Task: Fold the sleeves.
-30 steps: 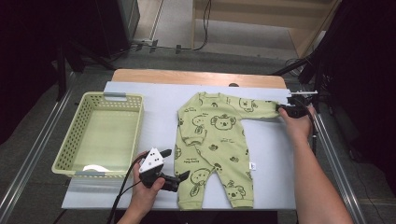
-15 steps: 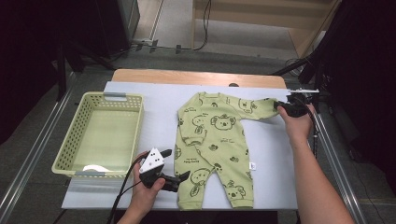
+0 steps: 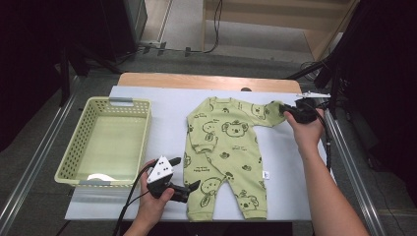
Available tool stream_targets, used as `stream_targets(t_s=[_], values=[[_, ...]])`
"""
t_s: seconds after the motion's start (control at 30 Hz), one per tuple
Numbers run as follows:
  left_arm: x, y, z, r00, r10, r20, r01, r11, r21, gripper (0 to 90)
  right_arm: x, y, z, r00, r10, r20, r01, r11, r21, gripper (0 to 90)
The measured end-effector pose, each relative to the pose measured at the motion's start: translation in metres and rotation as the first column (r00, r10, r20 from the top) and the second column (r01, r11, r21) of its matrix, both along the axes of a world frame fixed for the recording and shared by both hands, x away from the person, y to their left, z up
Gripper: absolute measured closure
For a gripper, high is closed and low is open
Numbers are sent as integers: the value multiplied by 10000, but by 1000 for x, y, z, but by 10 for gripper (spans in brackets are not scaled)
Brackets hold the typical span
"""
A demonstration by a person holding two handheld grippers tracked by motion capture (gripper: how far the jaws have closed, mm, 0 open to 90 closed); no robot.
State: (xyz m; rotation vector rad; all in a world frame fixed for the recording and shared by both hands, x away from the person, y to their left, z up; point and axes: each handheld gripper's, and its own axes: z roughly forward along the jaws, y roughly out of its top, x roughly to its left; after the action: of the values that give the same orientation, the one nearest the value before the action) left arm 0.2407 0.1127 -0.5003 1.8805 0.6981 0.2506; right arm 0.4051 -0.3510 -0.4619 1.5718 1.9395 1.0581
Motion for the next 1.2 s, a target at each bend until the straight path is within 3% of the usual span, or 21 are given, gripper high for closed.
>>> stream_targets(t_s=[0.33,0.53,0.67,0.83,1.2], values=[[0,0,0,10000,26,32,-26,10000,-13,0,-13,32,11,9942,998,390,-998,9950,-20,803],[0,0,0,10000,19,59,-19,10000,15,0,-24,53,15,9861,1536,636,-1535,9881,-78,803],[-1,0,0,10000,39,64,-39,10000,-2,0,-32,67,15,9802,1846,723,-1820,9824,-415,803],[-1,0,0,10000,20,72,-20,10000,-15,0,-41,80,10,9721,2210,788,-2152,9736,-761,803],[0,0,0,10000,-1,71,1,10000,-17,0,-60,98,-11,9596,2733,664,-2686,9606,-716,802]])
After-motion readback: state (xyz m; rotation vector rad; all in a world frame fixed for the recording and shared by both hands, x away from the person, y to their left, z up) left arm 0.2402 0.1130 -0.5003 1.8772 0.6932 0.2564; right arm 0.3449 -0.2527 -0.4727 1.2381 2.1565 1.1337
